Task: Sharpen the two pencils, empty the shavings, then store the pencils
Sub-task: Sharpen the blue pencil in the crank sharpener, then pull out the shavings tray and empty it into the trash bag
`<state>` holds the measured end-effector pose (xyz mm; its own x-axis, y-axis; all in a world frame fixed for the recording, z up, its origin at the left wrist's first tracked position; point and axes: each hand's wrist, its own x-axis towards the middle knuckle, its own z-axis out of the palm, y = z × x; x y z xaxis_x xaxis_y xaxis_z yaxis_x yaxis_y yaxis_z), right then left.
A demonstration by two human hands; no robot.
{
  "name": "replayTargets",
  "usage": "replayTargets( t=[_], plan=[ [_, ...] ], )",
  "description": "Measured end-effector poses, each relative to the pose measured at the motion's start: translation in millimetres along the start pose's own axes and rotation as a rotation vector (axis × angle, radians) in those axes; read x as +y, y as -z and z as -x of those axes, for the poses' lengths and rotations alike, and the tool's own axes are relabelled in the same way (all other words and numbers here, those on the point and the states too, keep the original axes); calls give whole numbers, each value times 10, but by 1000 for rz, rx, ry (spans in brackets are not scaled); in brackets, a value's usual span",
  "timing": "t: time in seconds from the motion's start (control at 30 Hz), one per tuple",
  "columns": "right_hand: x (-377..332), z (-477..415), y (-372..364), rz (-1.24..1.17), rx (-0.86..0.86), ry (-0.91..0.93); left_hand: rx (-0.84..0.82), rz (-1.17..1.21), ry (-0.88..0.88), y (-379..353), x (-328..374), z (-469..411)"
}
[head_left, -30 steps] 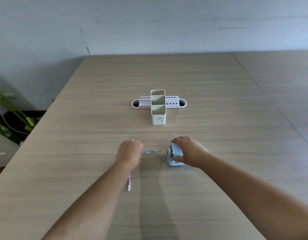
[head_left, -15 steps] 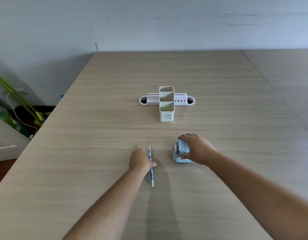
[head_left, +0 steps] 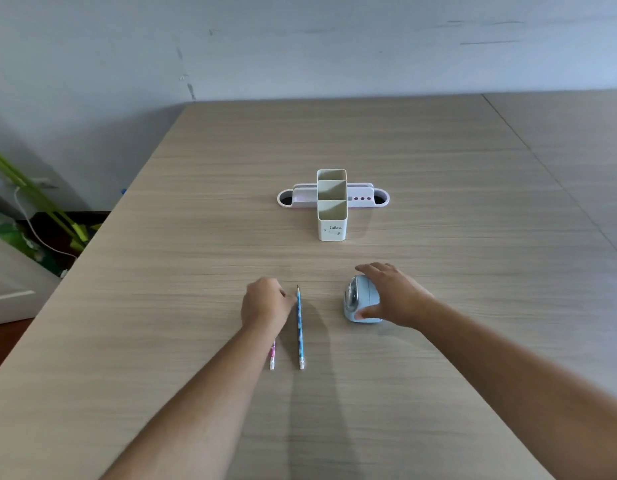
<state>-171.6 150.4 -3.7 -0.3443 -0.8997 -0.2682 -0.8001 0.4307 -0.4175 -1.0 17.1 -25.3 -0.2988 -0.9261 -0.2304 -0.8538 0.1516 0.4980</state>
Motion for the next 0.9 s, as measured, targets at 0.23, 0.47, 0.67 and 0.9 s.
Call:
replayTargets(
  t=[0.23, 0.47, 0.67, 0.9],
  plan=[
    [297, 149, 297, -384, 354, -255, -123, 276, -442, 132, 489, 31],
    [591, 204, -160, -322, -238, -327, -318, -385, -732, -310, 838, 225],
    [627, 71, -295, -527, -36, -245, -325, -361, -681, -365, 842, 191],
    [582, 19, -386, -695, 38, -256, -314, -365, -681, -372, 839, 174]
  ],
)
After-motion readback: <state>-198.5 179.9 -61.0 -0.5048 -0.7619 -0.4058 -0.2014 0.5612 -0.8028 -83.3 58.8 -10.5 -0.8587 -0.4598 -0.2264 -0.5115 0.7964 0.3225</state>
